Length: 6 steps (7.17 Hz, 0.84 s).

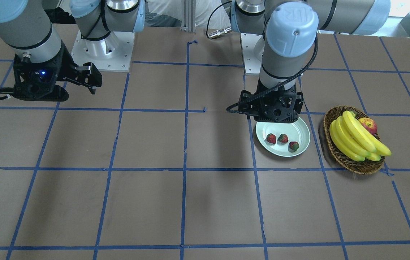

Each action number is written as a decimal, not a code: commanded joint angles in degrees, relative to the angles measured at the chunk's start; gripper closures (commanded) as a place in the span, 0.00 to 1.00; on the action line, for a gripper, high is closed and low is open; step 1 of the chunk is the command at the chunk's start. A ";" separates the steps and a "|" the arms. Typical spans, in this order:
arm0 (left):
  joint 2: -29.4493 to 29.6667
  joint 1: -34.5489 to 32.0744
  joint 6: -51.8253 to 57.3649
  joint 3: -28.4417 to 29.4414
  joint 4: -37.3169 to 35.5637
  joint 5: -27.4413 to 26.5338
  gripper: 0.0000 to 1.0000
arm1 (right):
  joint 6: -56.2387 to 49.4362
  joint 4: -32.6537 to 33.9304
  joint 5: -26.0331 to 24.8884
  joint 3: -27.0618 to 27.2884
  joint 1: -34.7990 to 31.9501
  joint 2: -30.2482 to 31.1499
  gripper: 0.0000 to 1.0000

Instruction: Collect all strawberries into plate

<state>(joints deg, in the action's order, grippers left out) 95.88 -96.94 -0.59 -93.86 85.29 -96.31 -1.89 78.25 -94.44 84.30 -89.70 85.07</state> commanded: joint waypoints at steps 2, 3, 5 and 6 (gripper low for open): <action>-4.30 0.79 3.06 1.57 8.04 5.15 0.00 | 0.31 1.98 0.22 -0.01 -0.13 -0.34 0.00; -5.43 1.75 3.05 2.10 8.40 4.82 0.00 | 0.30 3.39 0.22 0.43 -0.21 -0.52 0.00; -6.32 2.29 3.14 2.37 11.99 -0.42 0.00 | 0.39 6.37 3.55 0.52 -0.21 -0.70 0.00; -6.41 2.28 3.14 2.28 12.09 -0.37 0.00 | 0.57 6.48 3.56 0.61 -0.30 -0.52 0.00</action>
<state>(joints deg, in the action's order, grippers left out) 89.74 -94.70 2.61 -91.60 96.60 -95.38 -1.48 83.84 -91.67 84.79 -89.93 84.48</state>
